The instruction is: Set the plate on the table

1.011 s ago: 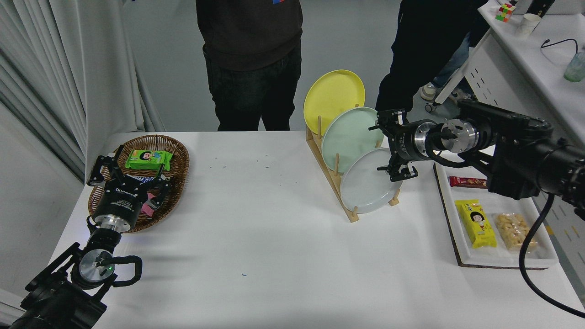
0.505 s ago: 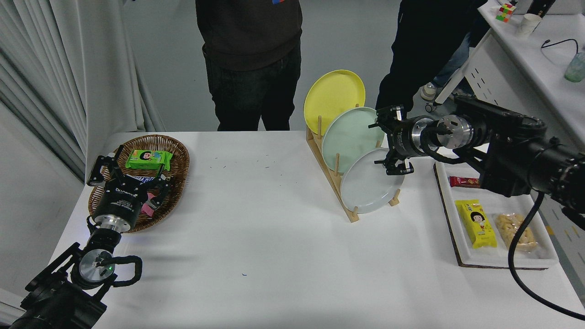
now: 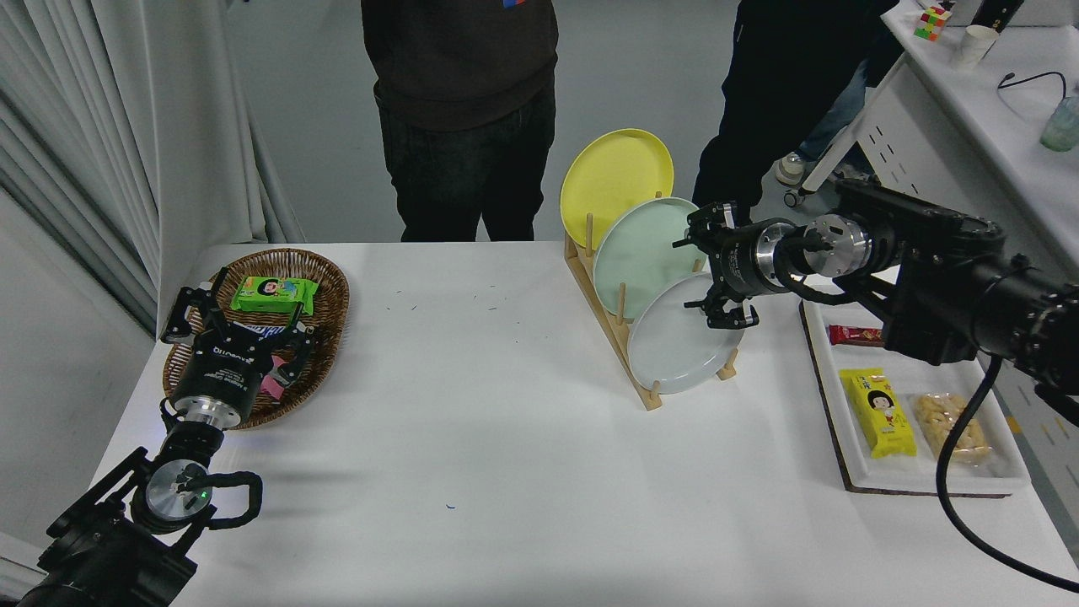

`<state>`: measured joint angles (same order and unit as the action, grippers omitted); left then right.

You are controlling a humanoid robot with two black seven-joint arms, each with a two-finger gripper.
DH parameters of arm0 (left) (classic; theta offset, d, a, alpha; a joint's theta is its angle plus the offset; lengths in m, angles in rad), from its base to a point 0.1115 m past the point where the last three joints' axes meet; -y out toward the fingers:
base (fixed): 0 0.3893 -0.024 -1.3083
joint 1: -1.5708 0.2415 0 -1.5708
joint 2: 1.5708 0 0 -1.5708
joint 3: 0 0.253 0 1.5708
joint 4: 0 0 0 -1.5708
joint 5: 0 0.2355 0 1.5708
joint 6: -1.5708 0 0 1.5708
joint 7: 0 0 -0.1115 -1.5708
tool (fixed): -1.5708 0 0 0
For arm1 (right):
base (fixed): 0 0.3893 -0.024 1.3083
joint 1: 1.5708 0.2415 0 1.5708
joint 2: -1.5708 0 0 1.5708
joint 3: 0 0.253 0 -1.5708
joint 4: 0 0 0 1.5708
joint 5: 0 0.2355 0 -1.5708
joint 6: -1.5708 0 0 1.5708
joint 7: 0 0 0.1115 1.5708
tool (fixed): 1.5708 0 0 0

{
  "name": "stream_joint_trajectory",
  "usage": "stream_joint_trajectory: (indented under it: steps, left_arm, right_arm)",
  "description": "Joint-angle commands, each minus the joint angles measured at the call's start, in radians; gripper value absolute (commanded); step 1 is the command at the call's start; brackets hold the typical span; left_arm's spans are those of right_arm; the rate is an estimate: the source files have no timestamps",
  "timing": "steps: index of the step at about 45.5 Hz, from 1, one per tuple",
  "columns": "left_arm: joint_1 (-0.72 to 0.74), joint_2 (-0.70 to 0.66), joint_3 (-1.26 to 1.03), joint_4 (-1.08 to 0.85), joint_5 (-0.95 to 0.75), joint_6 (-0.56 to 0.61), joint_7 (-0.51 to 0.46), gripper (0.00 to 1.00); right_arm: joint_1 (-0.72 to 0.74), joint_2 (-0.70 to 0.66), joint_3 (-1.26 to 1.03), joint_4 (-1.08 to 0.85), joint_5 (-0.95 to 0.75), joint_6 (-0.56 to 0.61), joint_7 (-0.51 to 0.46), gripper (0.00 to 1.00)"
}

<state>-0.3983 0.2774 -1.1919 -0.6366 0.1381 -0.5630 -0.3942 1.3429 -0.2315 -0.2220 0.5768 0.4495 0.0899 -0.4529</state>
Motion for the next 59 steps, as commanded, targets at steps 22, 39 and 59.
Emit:
stream_joint_trajectory:
  steps: [22,39,59]
  left_arm:
    - [-0.001,0.0,0.0,0.0,0.0,0.0,0.0,0.98]
    - [0.001,0.0,0.0,0.0,0.0,0.0,0.0,0.98]
    - [0.001,0.0,0.0,0.0,0.0,0.0,0.0,0.98]
  right_arm:
    - [0.004,0.001,0.007,-0.006,0.009,0.013,-0.021,0.53]
    - [0.004,0.001,0.006,-0.006,0.009,0.013,-0.021,0.47]
    - [0.004,-0.003,0.006,-0.003,0.009,0.011,-0.021,0.46]
